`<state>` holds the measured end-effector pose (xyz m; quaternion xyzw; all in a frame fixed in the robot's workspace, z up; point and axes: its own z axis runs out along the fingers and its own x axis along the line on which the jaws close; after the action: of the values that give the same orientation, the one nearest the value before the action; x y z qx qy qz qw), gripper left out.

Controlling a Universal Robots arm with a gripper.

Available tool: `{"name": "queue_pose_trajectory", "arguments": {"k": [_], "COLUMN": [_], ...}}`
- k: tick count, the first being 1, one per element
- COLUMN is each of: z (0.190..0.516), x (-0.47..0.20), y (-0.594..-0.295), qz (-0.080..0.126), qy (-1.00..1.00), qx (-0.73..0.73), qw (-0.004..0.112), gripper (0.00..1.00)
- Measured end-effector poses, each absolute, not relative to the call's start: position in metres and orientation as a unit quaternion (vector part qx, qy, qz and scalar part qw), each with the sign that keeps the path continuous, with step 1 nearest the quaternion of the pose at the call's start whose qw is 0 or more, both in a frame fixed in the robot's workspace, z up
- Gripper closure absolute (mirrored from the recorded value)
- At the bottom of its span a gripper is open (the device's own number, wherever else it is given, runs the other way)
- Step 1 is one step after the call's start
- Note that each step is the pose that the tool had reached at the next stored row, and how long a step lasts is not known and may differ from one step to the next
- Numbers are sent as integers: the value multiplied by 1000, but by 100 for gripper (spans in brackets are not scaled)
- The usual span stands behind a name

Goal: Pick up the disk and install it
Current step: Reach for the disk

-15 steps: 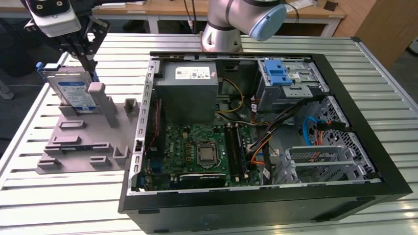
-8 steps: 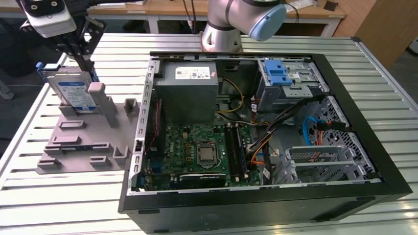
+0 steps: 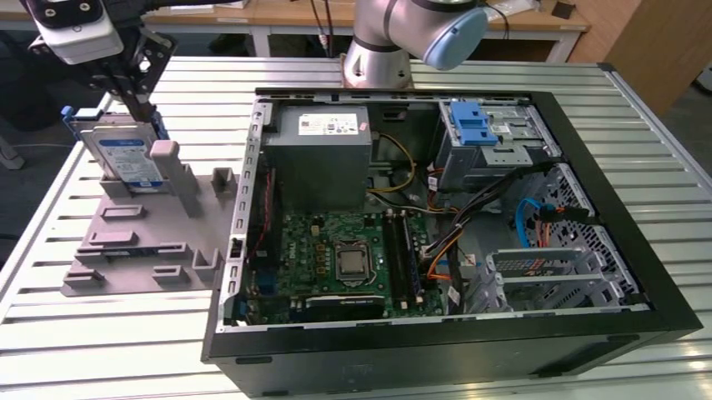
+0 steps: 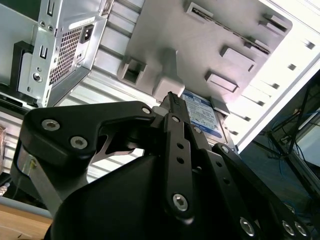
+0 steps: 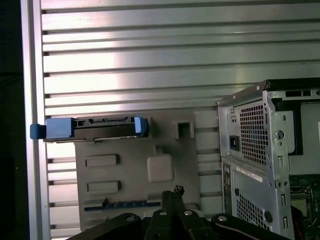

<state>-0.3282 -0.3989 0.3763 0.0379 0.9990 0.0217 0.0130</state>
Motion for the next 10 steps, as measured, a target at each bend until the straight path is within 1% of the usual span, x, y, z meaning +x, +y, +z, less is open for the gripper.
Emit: {"name": "queue_pose_trajectory", "arguments": {"k": [10], "z": [376], "x": [-336], "y": [-399], "qz": [22], "qy": [999], "qx": [38], "qw": [13], "gripper": [89]}}
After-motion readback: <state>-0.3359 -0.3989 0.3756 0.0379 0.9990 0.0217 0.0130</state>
